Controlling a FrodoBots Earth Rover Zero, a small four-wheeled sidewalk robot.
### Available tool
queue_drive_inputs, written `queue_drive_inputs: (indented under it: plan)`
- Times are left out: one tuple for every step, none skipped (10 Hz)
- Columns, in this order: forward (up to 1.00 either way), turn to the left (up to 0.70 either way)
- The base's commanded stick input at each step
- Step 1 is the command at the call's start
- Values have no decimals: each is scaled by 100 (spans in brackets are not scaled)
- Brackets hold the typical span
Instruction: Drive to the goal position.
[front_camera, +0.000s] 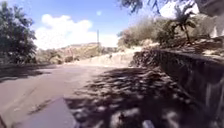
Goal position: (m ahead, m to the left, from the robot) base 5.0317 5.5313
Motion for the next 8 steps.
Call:
queue_drive_inputs:
  plan:
    - [50, 49]
    - [50, 20]
    - [50, 0]
    - [50, 0]
    - [50, 0]
    - [50, 0]
    - [50, 0]
    - [50, 0]
